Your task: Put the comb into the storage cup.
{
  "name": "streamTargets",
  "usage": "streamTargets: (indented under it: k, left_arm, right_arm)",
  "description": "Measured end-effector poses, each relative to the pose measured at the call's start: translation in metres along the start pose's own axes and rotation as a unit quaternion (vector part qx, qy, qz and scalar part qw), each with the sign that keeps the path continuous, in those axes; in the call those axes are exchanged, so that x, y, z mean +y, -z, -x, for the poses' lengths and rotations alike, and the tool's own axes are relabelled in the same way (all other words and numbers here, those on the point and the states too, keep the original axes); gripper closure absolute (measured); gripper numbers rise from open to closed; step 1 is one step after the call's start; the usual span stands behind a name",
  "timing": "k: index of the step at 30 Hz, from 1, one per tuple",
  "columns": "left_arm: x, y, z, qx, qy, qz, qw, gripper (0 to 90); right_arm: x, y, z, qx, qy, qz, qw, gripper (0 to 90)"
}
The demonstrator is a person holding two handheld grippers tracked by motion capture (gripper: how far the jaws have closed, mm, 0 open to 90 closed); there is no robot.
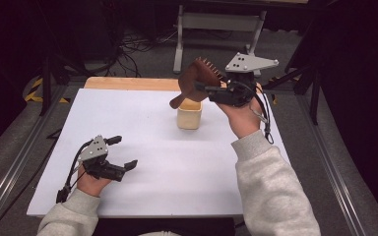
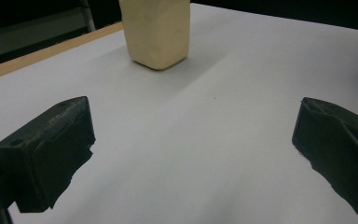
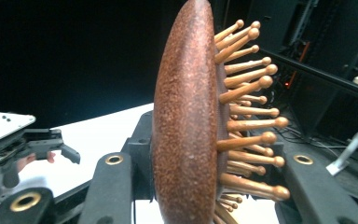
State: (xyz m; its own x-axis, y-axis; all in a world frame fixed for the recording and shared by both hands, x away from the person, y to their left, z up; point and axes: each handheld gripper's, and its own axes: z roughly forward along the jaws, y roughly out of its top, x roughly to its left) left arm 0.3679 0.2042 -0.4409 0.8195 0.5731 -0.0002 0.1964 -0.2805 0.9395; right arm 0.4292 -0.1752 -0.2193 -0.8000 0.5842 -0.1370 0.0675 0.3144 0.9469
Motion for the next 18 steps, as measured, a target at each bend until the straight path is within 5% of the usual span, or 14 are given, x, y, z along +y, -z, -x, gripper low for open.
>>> streamTargets:
  k: [18]
  left_arm:
    - [0.000, 0.001, 0.001, 0.003, -0.001, 0.001, 1.0000, 0.1]
  right_arm:
    - [-0.004, 0.001, 0.028, -0.055, -0.016, -0.016, 0.9982, 54.9]
